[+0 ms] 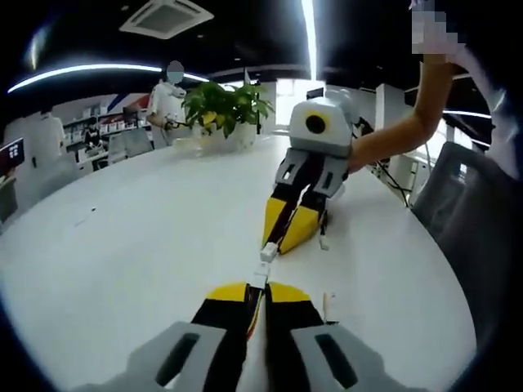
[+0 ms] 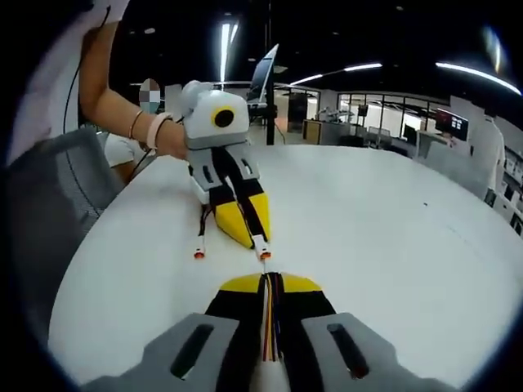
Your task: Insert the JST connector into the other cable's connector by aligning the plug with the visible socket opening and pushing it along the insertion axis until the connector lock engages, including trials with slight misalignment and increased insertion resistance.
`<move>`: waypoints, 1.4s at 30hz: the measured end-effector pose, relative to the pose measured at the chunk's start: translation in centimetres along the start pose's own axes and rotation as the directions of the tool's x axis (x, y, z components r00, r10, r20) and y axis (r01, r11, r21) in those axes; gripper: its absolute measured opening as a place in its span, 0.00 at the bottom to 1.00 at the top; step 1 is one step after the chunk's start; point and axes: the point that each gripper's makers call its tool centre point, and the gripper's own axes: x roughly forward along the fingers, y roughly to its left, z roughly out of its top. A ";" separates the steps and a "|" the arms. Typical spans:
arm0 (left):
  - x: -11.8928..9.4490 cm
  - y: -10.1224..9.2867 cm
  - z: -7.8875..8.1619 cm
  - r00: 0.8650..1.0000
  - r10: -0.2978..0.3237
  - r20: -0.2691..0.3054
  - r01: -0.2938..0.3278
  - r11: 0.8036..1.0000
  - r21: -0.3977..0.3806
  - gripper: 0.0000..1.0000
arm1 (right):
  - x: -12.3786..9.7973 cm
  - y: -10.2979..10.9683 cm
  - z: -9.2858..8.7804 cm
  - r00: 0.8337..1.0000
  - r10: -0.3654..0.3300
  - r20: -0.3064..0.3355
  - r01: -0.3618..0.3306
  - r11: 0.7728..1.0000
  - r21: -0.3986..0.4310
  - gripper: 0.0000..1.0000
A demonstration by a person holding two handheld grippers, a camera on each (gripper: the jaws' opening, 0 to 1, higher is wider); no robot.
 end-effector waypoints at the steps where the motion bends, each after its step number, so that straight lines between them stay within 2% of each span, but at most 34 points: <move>1: 0.0 0.0 0.0 1.000 -0.003 -0.001 0.003 1.000 0.003 0.01 | 0.0 0.0 0.0 1.000 0.001 0.000 -0.001 1.000 -0.003 0.03; 11: 0.2 -0.1 0.1 1.000 -0.021 -0.005 0.021 1.000 0.011 0.01 | 0.3 0.3 -0.1 1.000 0.021 -0.011 -0.022 1.000 -0.020 0.03; 19: 0.2 -0.2 0.1 0.999 -0.051 -0.016 0.052 0.998 0.040 0.01 | 0.3 0.6 -0.1 0.998 0.059 -0.022 -0.060 0.996 -0.067 0.03; 29: 0.6 -0.6 0.3 0.995 -0.095 -0.008 0.095 0.995 0.040 0.01 | 0.3 1.0 0.0 0.993 0.114 -0.003 -0.114 0.991 -0.067 0.03; 42: 0.8 -0.9 0.4 0.993 -0.121 0.003 0.121 0.992 0.039 0.00 | 0.7 0.9 0.1 0.992 0.128 0.007 -0.128 0.990 -0.068 0.02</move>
